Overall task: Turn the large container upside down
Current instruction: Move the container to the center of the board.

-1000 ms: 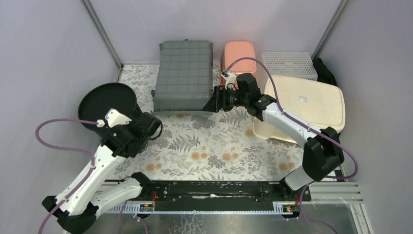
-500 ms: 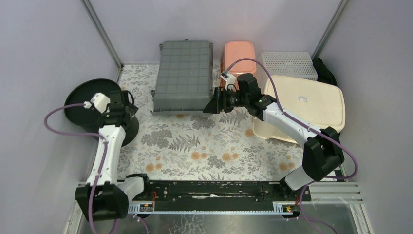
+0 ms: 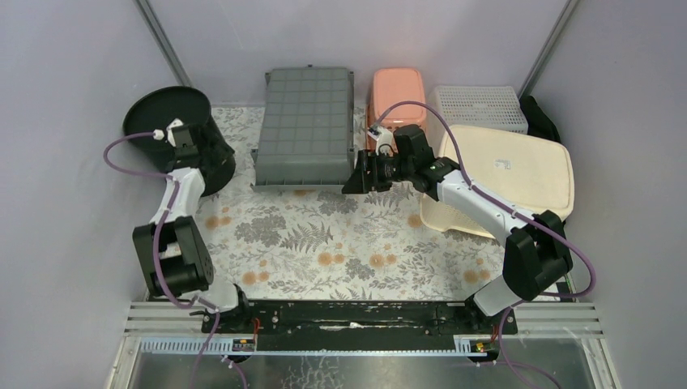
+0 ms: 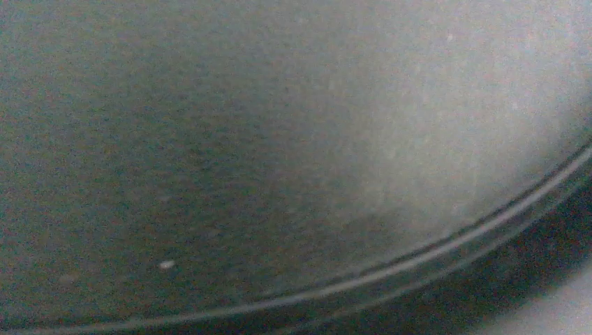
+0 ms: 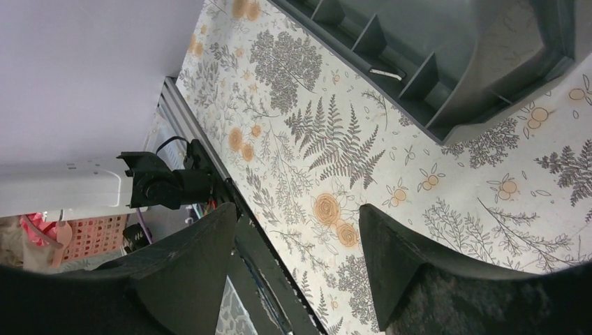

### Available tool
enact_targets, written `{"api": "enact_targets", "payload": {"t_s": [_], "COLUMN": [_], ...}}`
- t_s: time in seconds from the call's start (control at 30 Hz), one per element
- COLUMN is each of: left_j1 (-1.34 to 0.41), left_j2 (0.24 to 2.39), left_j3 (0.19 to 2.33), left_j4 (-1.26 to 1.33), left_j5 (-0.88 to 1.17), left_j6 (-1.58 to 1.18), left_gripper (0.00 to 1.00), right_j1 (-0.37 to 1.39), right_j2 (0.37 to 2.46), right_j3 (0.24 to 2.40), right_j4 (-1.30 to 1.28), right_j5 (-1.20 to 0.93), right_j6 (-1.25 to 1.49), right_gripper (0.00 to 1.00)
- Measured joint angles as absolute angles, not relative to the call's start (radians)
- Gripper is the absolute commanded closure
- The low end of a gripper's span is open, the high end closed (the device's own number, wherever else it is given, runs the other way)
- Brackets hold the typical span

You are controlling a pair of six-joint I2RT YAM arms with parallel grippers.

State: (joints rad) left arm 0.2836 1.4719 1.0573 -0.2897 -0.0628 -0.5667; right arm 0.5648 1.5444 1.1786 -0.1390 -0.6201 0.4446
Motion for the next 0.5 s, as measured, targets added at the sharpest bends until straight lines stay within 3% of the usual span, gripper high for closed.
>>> {"api": "enact_targets", "payload": {"t_s": [0.23,0.5], "left_j1": [0.288,0.271], "left_j2": [1.679,1.639], "left_j3": [1.26,1.198], "left_j4": [-0.232,-0.162], "left_j5": [0.017,-0.01], "left_j6": [-0.537,-0.532], "left_gripper": [0.0,0.0], "right_j1": [0.562,0.553], "right_j2": [1.546,1.552], "right_j3": [1.18,1.212], "right_j4": [-0.171,-0.203], "right_j5": [-0.587,-0.556], "right_j6": [0.426,0.41], "right_gripper": [0.27,0.26]}}
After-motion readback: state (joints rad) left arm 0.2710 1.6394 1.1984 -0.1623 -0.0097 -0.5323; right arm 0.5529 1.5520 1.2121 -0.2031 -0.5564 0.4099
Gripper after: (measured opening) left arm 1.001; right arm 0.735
